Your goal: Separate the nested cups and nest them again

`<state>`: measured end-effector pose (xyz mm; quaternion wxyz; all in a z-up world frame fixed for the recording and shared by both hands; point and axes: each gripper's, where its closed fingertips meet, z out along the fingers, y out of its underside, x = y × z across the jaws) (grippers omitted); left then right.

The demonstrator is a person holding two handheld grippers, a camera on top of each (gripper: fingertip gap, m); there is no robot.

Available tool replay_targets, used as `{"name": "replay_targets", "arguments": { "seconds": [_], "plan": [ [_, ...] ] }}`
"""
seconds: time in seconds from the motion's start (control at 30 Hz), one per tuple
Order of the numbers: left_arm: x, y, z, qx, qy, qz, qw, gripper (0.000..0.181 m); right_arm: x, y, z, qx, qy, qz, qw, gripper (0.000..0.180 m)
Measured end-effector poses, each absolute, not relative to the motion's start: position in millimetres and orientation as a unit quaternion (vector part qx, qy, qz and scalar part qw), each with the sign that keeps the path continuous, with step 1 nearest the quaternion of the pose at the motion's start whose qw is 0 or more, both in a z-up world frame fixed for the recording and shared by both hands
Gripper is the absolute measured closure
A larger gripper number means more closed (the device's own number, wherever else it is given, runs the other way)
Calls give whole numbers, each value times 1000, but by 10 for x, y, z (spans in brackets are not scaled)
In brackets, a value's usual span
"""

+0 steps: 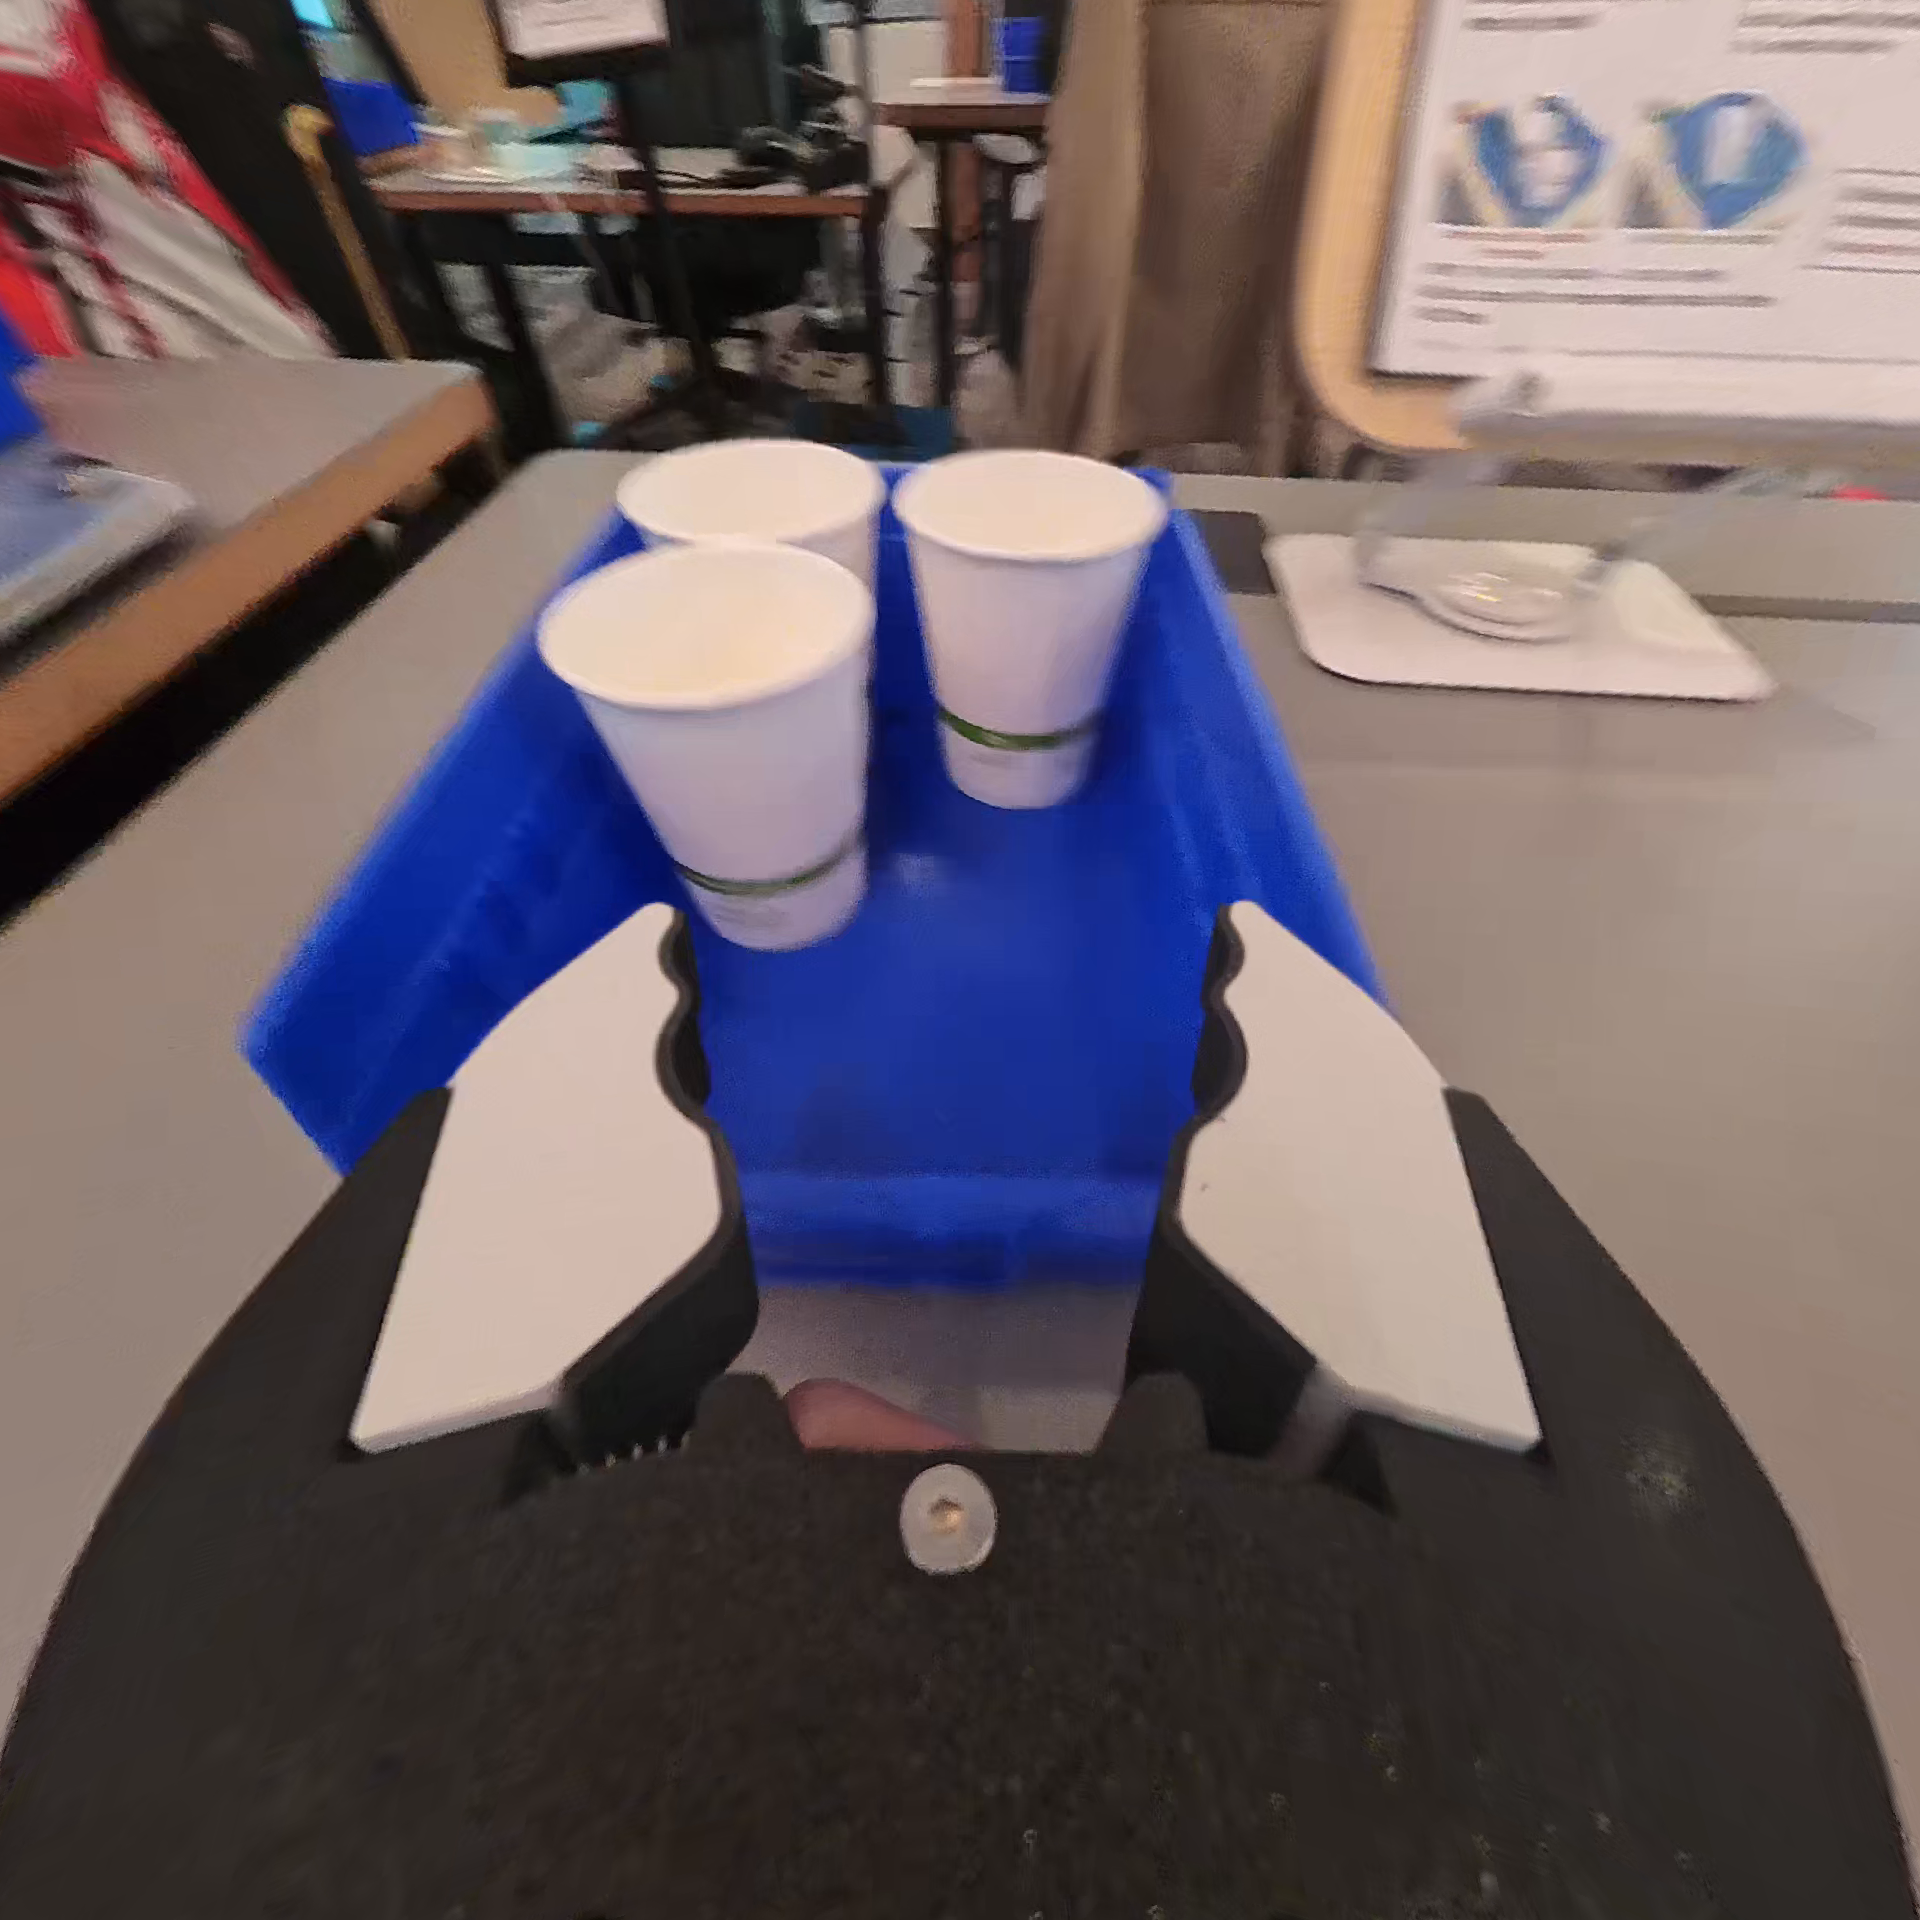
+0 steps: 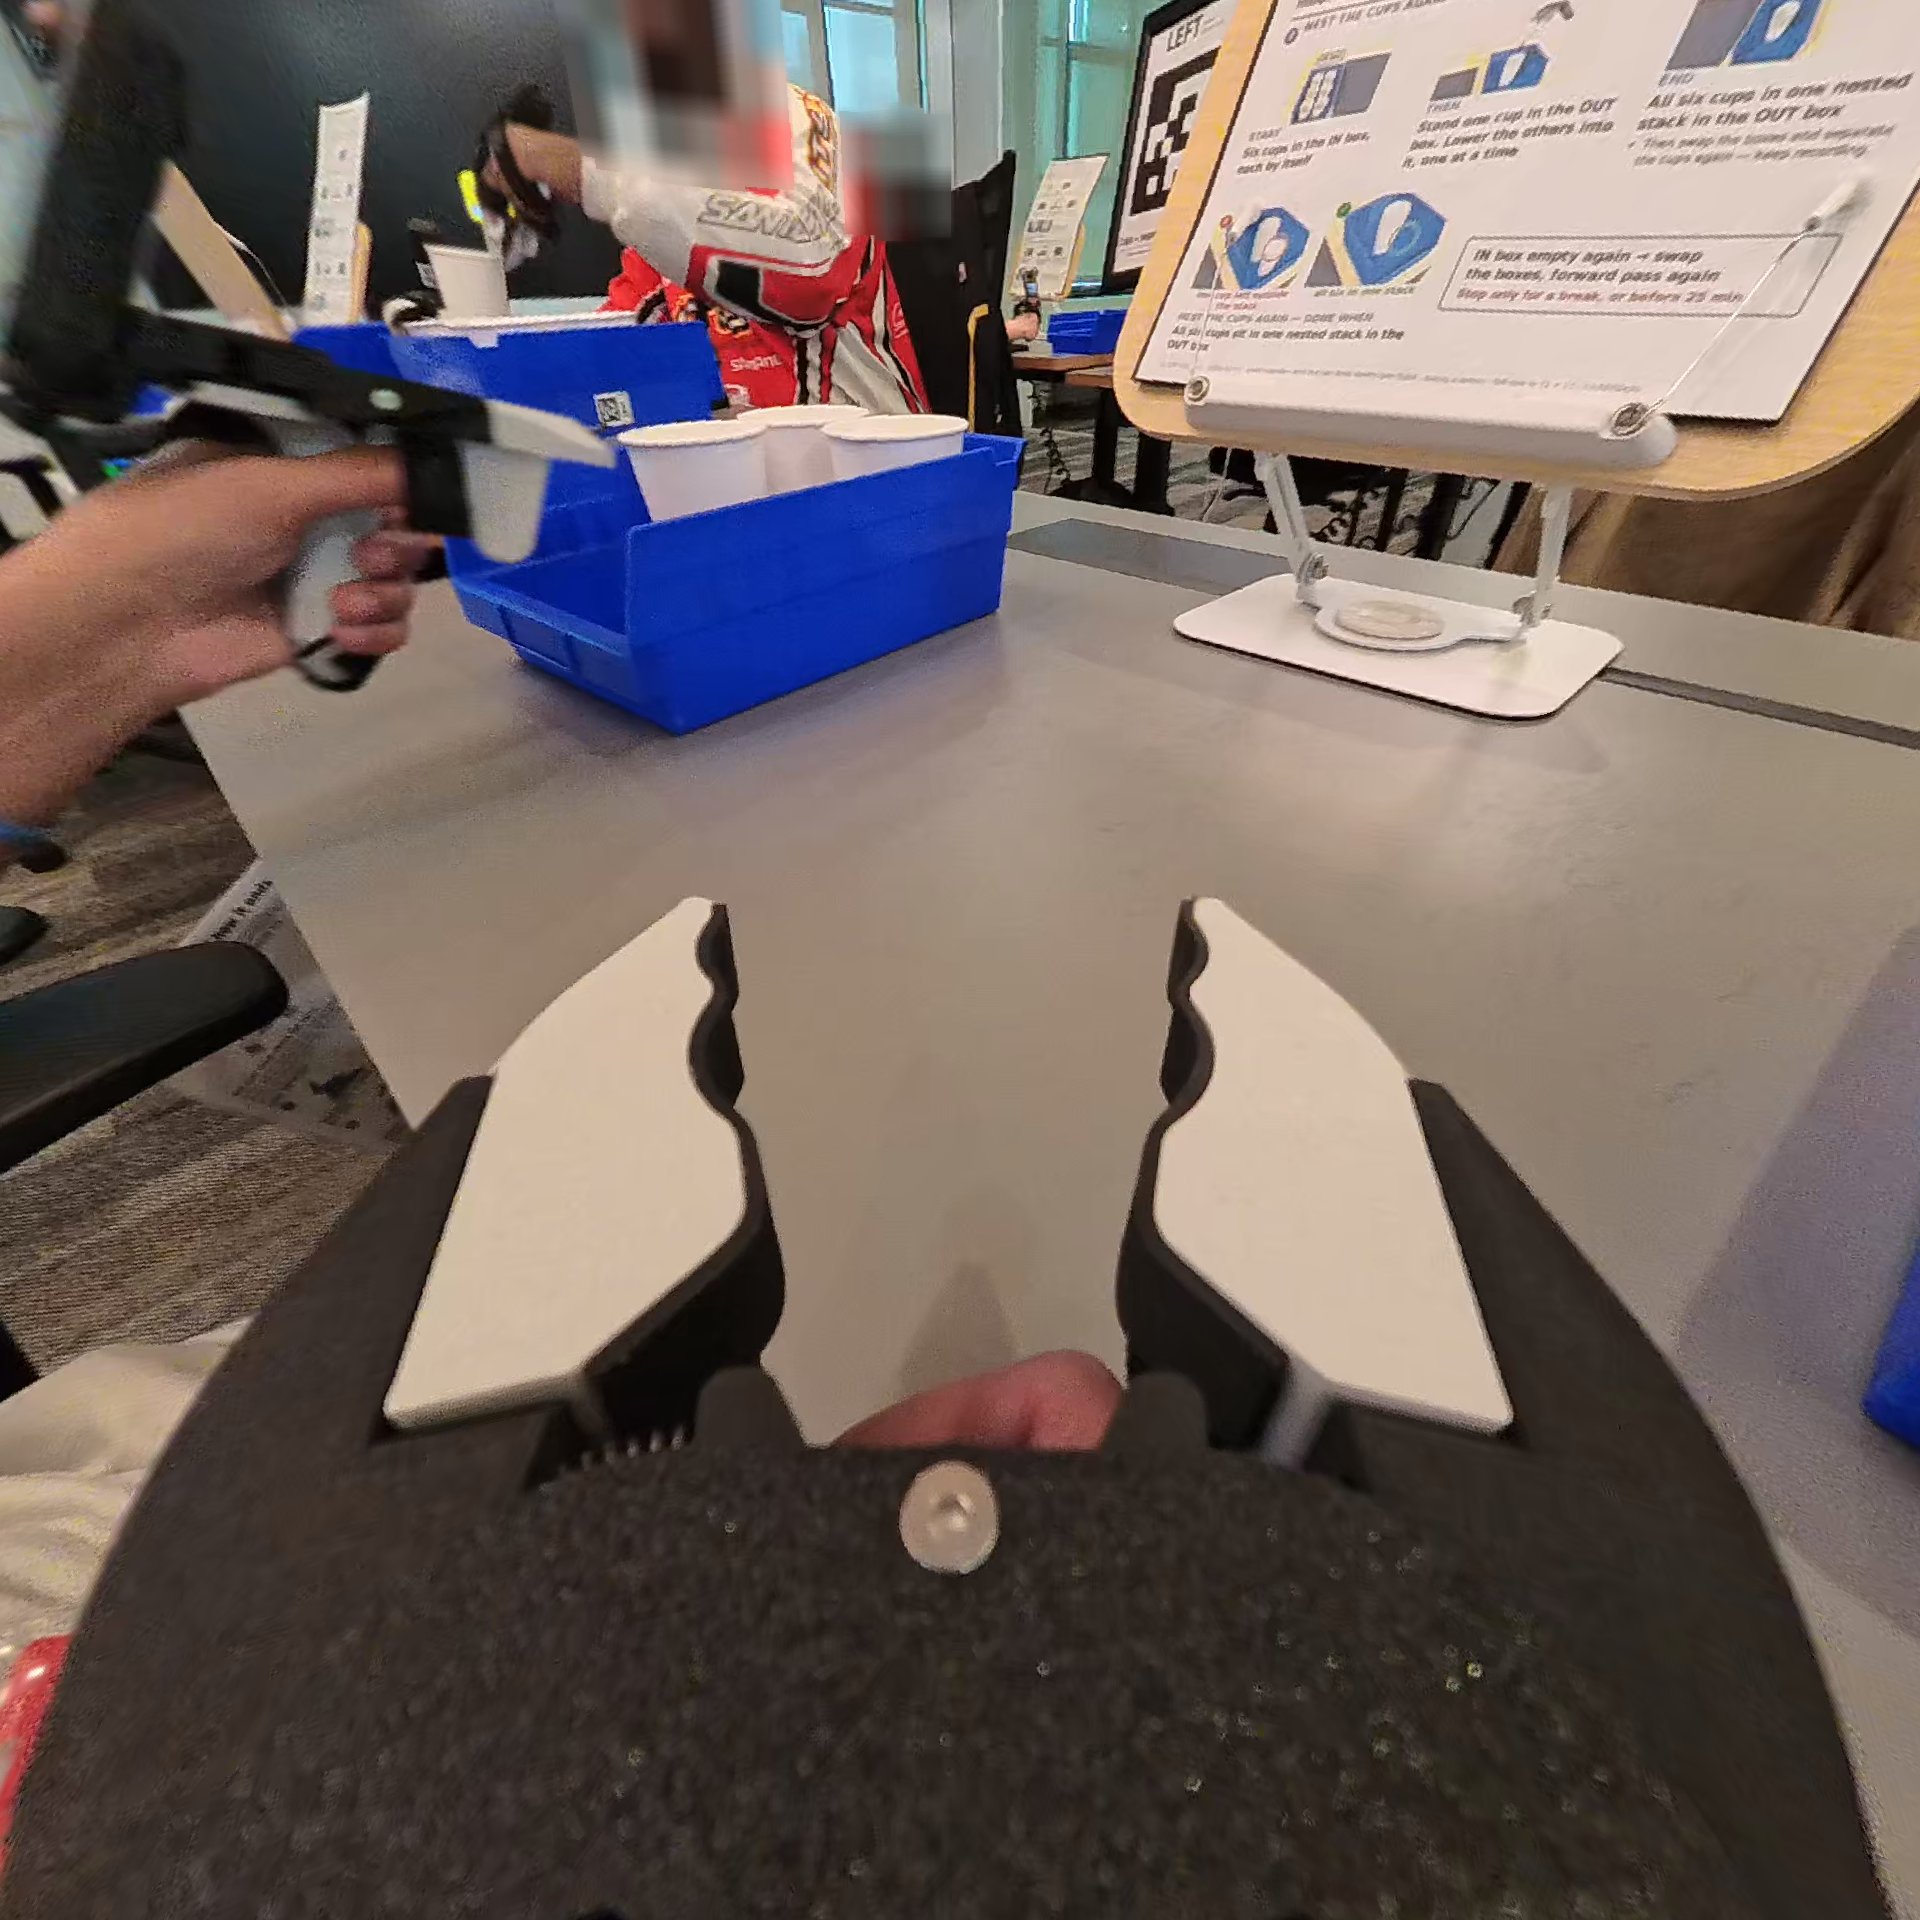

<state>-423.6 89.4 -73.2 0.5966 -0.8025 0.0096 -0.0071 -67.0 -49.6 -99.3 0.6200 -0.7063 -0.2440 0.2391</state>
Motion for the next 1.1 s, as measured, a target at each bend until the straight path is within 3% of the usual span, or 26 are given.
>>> {"name": "replay_targets", "arguments": {
  "seconds": [0.1, 0.37, 0.67, 0.9, 1.03, 1.1],
  "plan": [
    [-4494, 1324, -704, -802, -32, 36, 595, 87, -720, -555, -987, -705, -237, 278, 608, 102],
    [-4816, 2012, -1018, -855, -127, 118, 489, 78, -803, -632, -1002, -707, -216, 361, 568, 104],
    [-5109, 2245, -1071, -845, -176, 143, 485, 83, -823, -645, -1031, -712, -225, 353, 564, 106],
    [-4899, 2016, -786, -830, -126, 77, 537, 85, -729, -594, -995, -709, -218, 353, 570, 108],
    [-4605, 1663, -273, -801, 4, 8, 598, 86, -548, -528, -860, -696, -219, 349, 588, 106],
    [-4343, 1438, -126, -806, 93, -56, 582, 85, -516, -533, -752, -681, -242, 370, 584, 104]
  ]
}}
